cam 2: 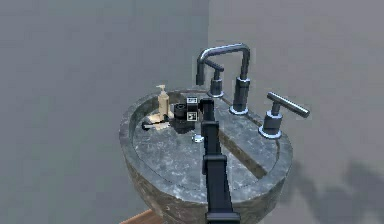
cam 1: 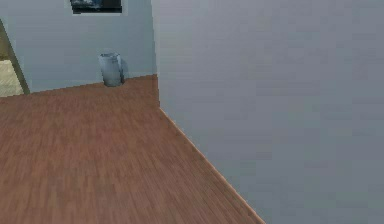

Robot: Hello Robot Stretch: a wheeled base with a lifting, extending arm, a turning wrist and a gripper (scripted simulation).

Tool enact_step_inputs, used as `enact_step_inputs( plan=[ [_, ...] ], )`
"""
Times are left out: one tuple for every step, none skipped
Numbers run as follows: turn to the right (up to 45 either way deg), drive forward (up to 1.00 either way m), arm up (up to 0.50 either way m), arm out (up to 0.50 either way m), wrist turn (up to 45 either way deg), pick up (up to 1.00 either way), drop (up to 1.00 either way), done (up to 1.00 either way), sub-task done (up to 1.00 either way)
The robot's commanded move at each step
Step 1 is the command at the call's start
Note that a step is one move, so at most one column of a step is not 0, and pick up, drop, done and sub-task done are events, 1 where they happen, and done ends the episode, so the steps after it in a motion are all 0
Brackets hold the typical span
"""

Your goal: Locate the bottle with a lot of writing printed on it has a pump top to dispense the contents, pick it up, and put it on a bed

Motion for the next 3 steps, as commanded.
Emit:
enact_step_inputs(
  plan=[
    [0.0,0.0,0.0,0.0,0.0,1.0,0.0,0.0,0.0],
    [0.0,0.0,0.1,0.0,0.0,0.0,0.0,0.0,0.0],
    [0.0,0.0,0.08,0.0,0.0,0.0,0.0,0.0,0.0]
  ],
)
